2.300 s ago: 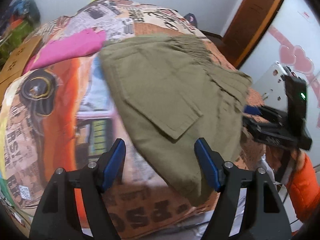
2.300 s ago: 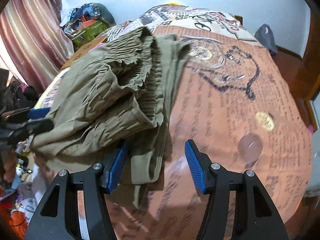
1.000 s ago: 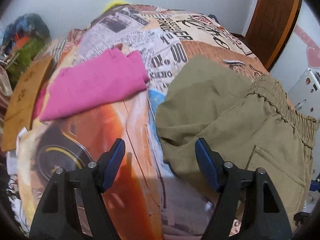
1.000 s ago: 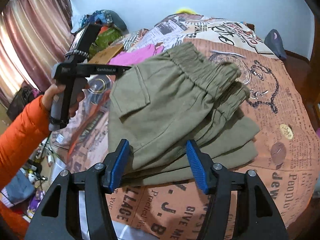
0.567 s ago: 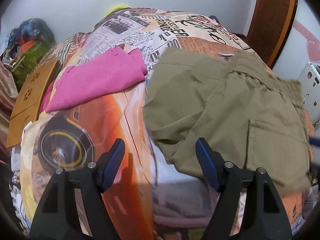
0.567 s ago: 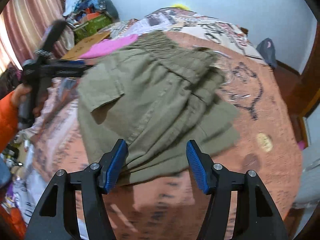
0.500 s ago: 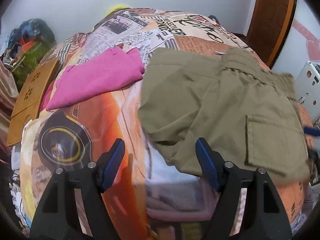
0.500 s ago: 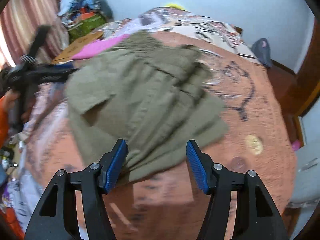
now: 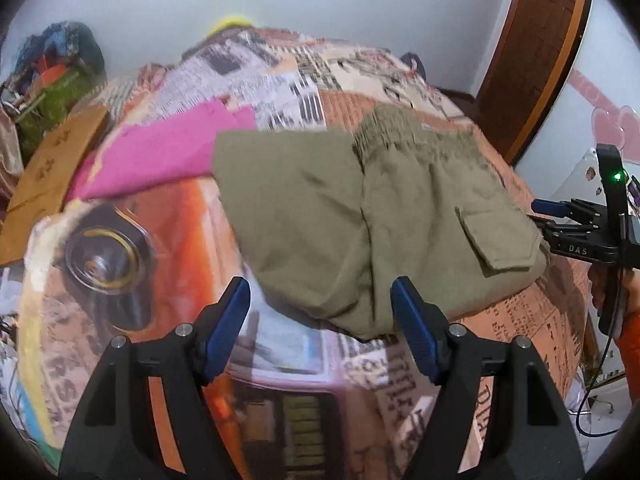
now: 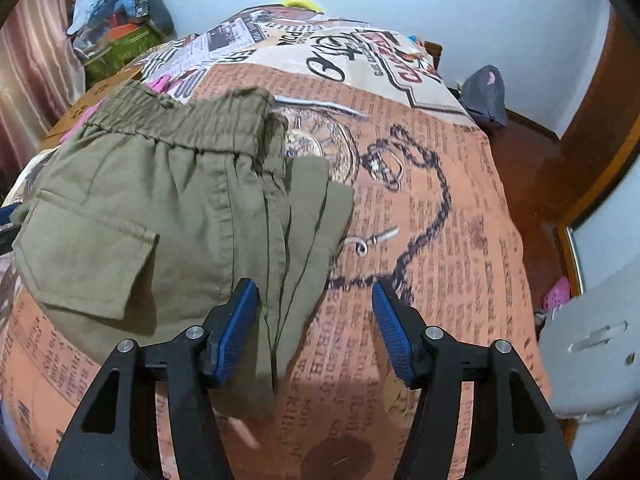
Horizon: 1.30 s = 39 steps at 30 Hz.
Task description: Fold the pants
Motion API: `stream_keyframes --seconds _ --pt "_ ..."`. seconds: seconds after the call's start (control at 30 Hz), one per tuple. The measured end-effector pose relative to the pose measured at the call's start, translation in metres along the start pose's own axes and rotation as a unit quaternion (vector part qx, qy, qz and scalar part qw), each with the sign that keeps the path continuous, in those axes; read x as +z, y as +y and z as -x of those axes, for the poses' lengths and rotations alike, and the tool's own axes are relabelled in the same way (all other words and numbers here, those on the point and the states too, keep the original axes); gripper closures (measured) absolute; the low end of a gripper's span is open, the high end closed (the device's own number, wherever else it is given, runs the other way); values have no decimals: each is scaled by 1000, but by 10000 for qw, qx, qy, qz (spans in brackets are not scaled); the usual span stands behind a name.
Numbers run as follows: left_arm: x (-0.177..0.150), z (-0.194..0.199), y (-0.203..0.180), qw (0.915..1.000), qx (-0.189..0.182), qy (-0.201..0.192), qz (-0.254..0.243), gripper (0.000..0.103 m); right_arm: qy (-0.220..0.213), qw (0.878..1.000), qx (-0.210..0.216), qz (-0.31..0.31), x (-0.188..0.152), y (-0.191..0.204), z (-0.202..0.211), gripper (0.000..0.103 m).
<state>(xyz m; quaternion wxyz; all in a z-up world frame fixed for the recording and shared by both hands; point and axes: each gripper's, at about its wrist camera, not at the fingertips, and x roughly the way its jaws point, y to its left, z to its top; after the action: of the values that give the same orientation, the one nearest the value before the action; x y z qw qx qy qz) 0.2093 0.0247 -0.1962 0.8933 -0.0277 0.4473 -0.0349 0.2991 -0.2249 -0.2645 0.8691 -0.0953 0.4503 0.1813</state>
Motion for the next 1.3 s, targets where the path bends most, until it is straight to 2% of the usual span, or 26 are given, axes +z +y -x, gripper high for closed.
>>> stream_keyframes --seconds 0.17,0.23,0.37,0.4,0.5,0.57,0.67,0.77,0.8,0.93,1.0,1.17,1.3 --pt "29 10 23 9993 172 -335 86 30 -375 9987 280 -224 14 -5 23 47" --pt "44 -3 31 9993 221 -269 137 30 -506 9974 396 -318 22 -4 25 47" --pt "65 -47 33 9998 -25 133 174 30 -518 9948 752 -447 37 11 8 47" --pt "66 -55 31 9998 19 175 112 30 -489 9943 842 -434 40 16 -1 47" --pt "65 -79 35 9984 481 271 -101 30 -346 9945 883 -444 41 26 -20 47" --pt "60 -87 49 9975 617 340 -68 23 -339 9939 910 -519 40 25 -26 47" --pt "54 -83 77 9985 404 320 180 18 -342 9941 819 -617 36 15 -26 47" --pt "53 -72 87 9959 857 227 170 18 -295 9953 665 -636 30 5 -24 47" --pt "52 -67 90 9957 873 206 209 18 -276 9950 683 -672 28 2 -22 47" --pt "54 -37 89 9972 616 68 413 20 -337 9955 591 -665 21 -2 -8 47" --pt "54 -18 77 9986 323 -96 397 20 -418 9950 616 -661 19 0 0 47" --pt "40 -5 41 9990 -393 69 215 19 -518 9927 821 -718 12 11 14 47" --pt "17 -23 24 9988 -172 462 3 20 -451 9944 706 -637 6 17 12 47"
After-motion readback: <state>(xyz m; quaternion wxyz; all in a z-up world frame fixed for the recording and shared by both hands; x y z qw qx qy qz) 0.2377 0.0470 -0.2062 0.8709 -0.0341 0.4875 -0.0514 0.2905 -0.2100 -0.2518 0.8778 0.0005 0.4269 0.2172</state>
